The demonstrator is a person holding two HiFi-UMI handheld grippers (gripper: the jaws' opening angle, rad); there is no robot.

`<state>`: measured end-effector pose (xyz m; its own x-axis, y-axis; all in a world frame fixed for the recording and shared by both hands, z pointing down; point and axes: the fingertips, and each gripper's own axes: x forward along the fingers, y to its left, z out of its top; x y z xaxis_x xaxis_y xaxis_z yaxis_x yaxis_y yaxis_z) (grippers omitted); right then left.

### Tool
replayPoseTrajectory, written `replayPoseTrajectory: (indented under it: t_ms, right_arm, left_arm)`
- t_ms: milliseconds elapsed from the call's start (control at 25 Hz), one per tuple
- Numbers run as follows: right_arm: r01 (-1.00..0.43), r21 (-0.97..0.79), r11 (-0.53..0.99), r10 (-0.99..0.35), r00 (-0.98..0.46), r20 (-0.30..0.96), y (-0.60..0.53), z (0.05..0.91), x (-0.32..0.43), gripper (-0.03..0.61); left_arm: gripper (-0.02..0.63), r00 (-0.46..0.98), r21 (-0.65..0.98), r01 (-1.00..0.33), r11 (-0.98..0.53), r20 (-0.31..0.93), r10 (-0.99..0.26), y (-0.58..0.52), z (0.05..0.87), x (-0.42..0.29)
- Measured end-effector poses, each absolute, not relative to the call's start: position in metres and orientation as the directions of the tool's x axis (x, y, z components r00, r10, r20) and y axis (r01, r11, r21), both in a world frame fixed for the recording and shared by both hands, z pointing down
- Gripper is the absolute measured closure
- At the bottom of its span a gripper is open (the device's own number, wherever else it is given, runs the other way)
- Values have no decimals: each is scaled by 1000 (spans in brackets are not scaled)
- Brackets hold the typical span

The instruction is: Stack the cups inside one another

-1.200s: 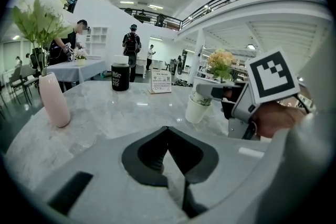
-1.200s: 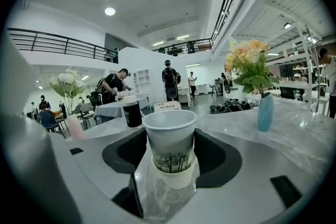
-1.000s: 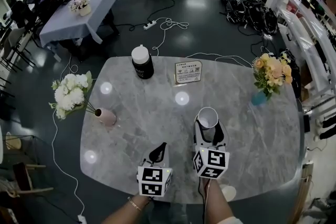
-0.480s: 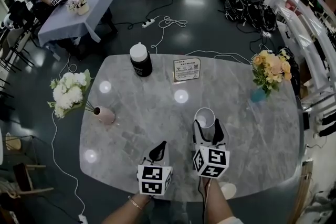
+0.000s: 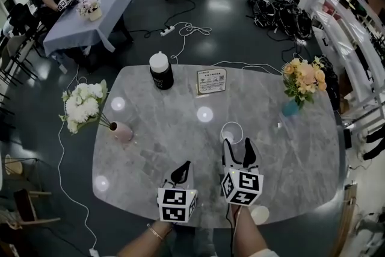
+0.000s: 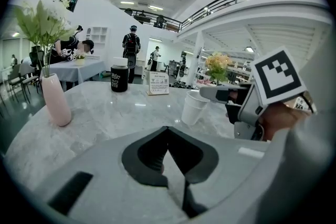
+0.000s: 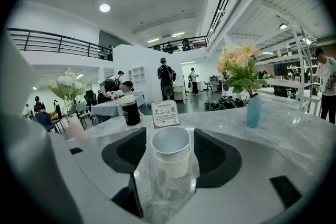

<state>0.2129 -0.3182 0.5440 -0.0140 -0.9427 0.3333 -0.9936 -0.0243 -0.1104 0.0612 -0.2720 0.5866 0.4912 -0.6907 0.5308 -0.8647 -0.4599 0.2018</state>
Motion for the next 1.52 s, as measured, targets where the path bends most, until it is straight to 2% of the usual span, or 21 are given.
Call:
replayPoseTrajectory:
  t_ms: [440, 520, 600, 920, 1240, 1520]
  right_arm:
    - [-994, -108, -10, -959, -21, 283, -284, 504, 208, 326]
    - [-995, -100, -15, -963, -12, 269, -275, 495, 206, 364]
    - [-996, -90, -25, -967, 2, 254, -265, 486, 204, 428]
    - [-994, -96, -51, -968, 26, 249, -220, 470, 194, 541]
    - [-989, -139, -59, -951, 13, 310, -156, 476, 176, 558]
    - [-986, -139, -90, -947, 42, 318, -119, 481, 175, 558]
  left_arm:
    - [617, 516, 199, -851, -487, 492, -701, -251, 557, 63]
    - [617, 522, 198, -847, -493, 483, -703, -246, 549, 63]
    - [616, 527, 198, -844, -499, 476, -704, -240, 542, 62]
    - [617, 563, 202, -821, -534, 444, -697, -213, 520, 60]
    - [617, 585, 175, -803, -569, 410, -700, -181, 499, 47]
    - [617, 614, 215, -787, -578, 366, -700, -165, 487, 44]
